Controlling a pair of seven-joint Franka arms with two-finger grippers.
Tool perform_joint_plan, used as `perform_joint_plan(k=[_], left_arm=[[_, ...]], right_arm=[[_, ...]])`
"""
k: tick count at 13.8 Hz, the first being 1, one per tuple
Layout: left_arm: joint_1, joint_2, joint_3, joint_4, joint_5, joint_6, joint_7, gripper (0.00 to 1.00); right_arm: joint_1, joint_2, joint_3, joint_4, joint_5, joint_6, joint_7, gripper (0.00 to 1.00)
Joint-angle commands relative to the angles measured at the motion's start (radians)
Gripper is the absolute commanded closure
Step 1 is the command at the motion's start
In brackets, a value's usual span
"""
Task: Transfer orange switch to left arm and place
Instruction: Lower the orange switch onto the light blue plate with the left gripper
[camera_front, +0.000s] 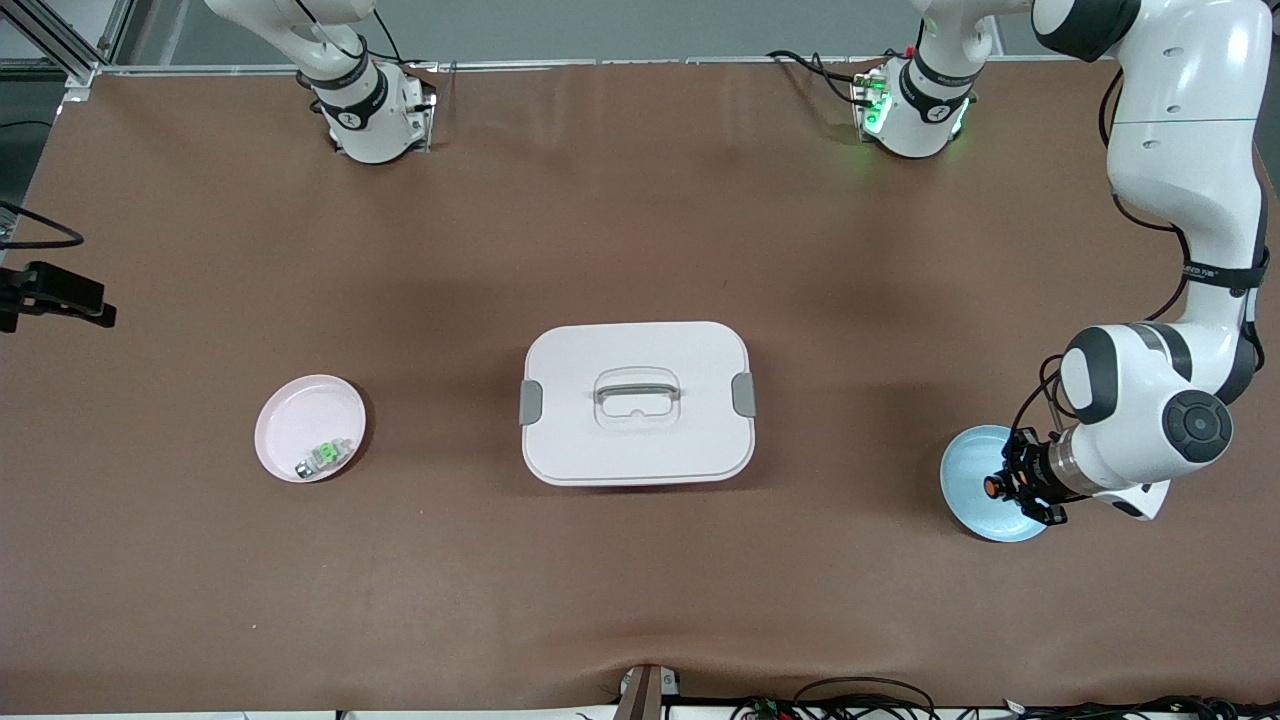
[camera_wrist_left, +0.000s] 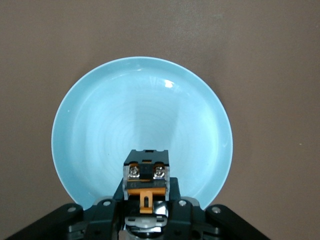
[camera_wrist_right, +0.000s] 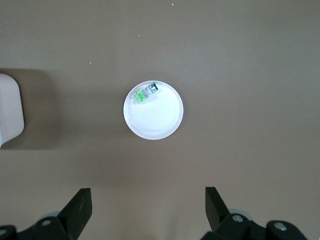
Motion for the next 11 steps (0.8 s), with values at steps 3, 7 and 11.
perform_joint_plan(k=[3, 7, 11], left_arm=[[-0.008, 0.034, 0.016, 0.015, -0.009, 0.005, 0.024, 1.00], [-0.008, 0.073, 0.020, 0.015, -0.005, 0.055, 0.026, 1.00], [-0.003, 0.089, 0.020, 0.015, -0.005, 0.062, 0.024, 1.00]], right_arm=[[-0.029, -0.022, 0.018, -0.015, 0.032, -0.006, 0.100, 0.00], [-0.023, -0.095, 0.022, -0.122, 0.035, 0.043, 0.115, 0.00], [-0.026, -0.288, 0.024, -0.427, 0.035, 0.219, 0.124, 0.00]])
